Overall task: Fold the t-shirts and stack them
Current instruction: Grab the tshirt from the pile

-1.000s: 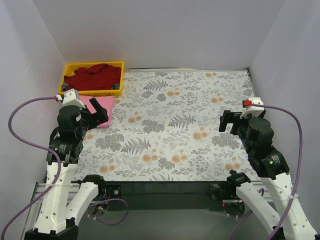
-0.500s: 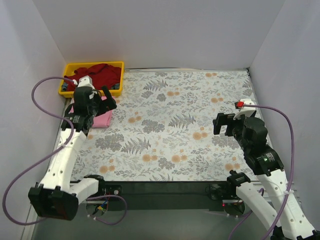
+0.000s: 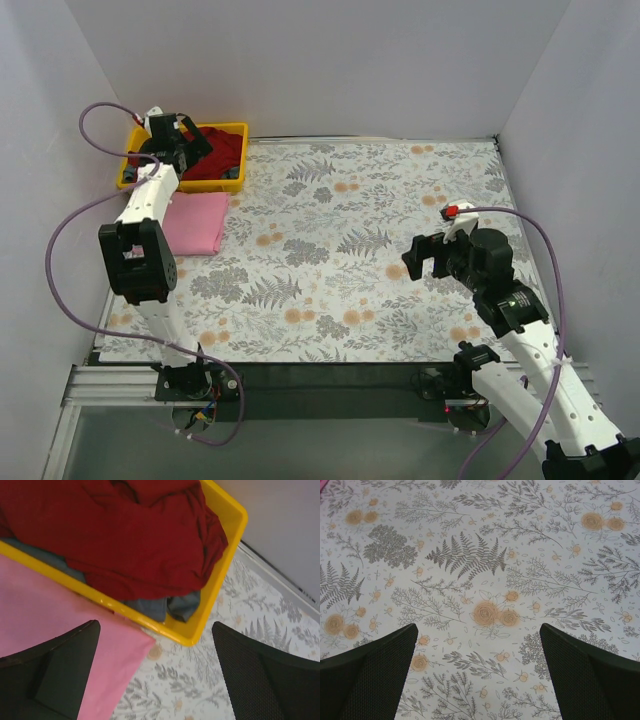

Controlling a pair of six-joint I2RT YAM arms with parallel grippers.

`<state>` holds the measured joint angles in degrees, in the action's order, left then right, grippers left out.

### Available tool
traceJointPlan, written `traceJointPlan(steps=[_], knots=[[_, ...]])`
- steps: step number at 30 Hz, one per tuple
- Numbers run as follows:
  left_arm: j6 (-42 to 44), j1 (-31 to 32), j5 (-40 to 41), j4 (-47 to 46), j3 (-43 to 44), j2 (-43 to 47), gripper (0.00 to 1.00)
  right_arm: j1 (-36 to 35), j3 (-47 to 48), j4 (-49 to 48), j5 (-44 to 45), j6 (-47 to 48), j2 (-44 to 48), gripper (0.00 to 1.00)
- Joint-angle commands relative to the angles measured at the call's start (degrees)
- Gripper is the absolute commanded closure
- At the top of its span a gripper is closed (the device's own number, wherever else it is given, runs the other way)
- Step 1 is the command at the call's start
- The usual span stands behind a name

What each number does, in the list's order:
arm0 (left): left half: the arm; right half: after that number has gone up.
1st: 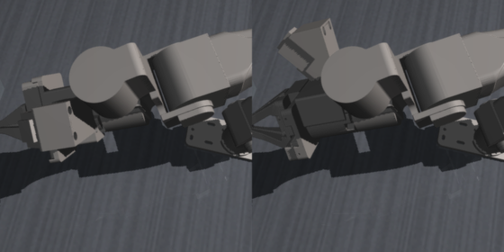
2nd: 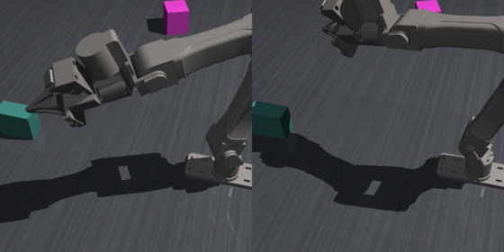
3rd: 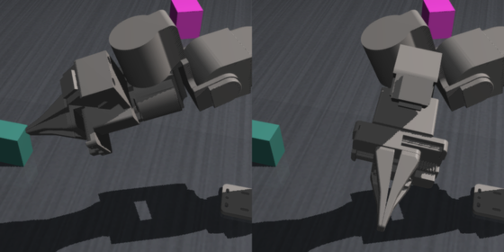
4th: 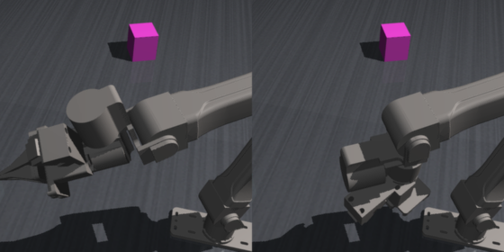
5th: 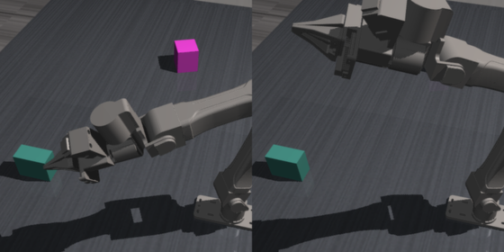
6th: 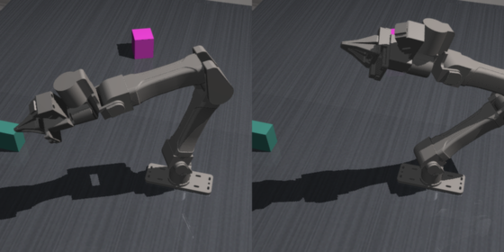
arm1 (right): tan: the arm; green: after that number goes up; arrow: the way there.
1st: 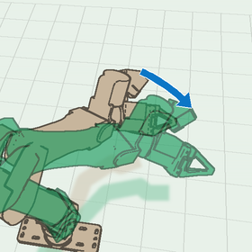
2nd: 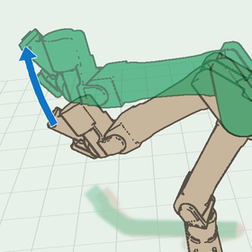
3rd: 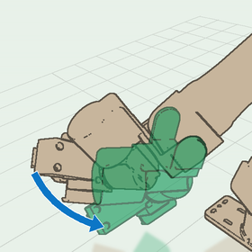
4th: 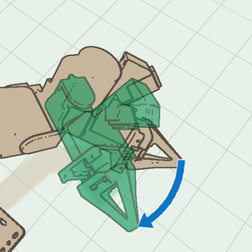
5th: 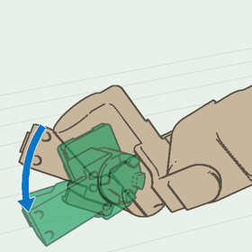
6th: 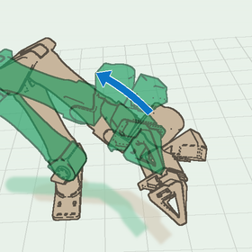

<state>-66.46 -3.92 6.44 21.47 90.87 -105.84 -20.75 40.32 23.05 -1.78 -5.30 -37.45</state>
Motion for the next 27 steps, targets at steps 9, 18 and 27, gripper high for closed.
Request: traceJointPlan(steps=[9, 18, 27], knots=[[0.1, -2.9, 6.0, -5.4, 18.5, -21.9, 0.25, -0.2, -3.4, -3.5, -4.8, 0.6, -1.8, 0.02], [4.6, -3.8, 4.6, -10.2, 23.0, -30.0, 0.46, -0.3, -3.1, -3.5, -6.1, 0.3, -5.3, 0.02], [5.3, -3.7, 0.0, -13.1, 19.8, -26.4, 1.00, -0.3, -2.1, -3.5, -6.9, 0.4, -7.0, 0.02]])
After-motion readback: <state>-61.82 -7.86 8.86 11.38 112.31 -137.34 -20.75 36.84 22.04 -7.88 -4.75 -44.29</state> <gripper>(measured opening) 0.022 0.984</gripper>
